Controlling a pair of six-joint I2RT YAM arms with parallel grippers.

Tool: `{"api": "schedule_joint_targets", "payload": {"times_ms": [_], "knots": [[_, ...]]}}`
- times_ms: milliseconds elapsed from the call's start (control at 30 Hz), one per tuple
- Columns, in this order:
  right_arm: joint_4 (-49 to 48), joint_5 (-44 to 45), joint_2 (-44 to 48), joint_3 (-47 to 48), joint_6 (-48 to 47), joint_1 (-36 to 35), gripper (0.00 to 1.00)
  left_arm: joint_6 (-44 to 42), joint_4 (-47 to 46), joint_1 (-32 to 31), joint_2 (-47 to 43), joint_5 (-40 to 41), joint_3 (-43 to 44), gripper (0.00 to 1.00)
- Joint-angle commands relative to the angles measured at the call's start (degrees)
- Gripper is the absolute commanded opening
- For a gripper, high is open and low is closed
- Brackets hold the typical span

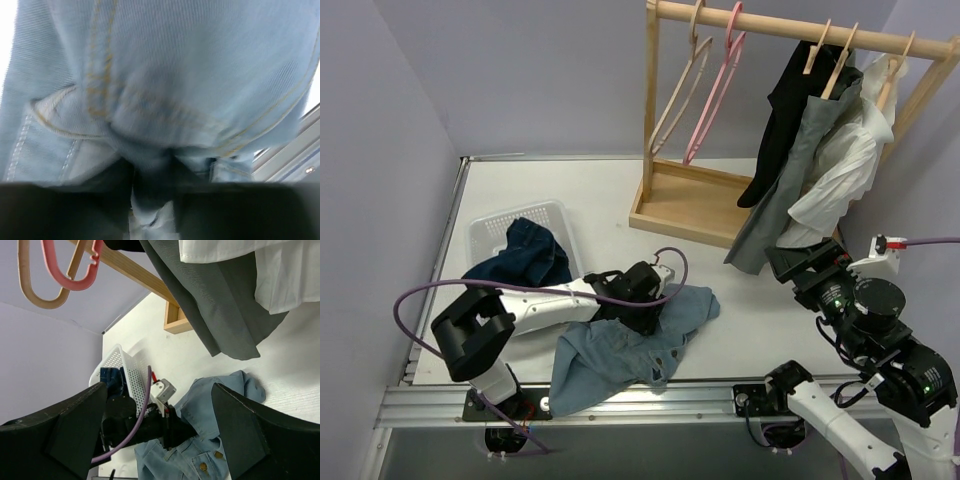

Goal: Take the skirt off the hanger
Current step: Pick up the skirt from the center of the board, then place the skirt in the bin.

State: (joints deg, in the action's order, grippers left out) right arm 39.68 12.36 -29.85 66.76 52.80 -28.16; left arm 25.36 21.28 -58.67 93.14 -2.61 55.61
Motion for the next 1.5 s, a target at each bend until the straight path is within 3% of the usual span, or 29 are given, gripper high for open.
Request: {"api": "schedule_joint_targets", "payload": {"times_ms": [0, 33, 233, 367, 500, 633, 767, 1133, 1467], "knots": [[-1.54, 1.00, 0.66, 0.30, -0.59, -0.31, 0.81, 0.56, -3.70, 1.36, 2.04, -5.19, 2.21, 0.13], [-1.19, 1.00, 0.75, 0.47, -0.68, -0.31, 0.81, 0.65, -2.92, 1.89, 1.87, -5.56, 2.91, 0.03], [0.22, 2.49, 1.19, 1.79, -1.29, -0.40, 0.81, -3.20, 7.09, 5.93, -11.39, 0.22, 11.76, 0.02], [-1.09, 2.32, 0.75, 1.44, -1.47, -0.49, 0.81, -7.08, 17.28, 17.34, -17.98, -2.12, 21.54, 0.02], [-2.33, 1.26, -0.56, 1.09, -1.82, -0.66, 0.81, -10.68, 21.17, 31.73, -23.61, -1.61, 29.62, 0.02], [-3.82, 0.56, -2.06, 0.83, -2.43, -0.84, 0.81, -12.62, 21.44, 39.23, -24.50, -4.94, 38.50, 0.02], [-5.49, -0.14, -3.29, -0.14, -2.79, -0.93, 0.81, -13.67, 22.31, 40.30, -21.87, -2.49, 51.83, 0.02], [-6.10, -0.32, -5.40, 0.21, -4.46, -1.02, 0.81, -17.36, 25.65, 41.62, -19.40, 2.00, 68.38, 0.02], [-8.39, -2.51, -5.49, -2.51, -4.54, -1.02, 0.81, -18.24, 28.20, 41.98, -21.86, 1.91, 68.75, 0.02]]}}
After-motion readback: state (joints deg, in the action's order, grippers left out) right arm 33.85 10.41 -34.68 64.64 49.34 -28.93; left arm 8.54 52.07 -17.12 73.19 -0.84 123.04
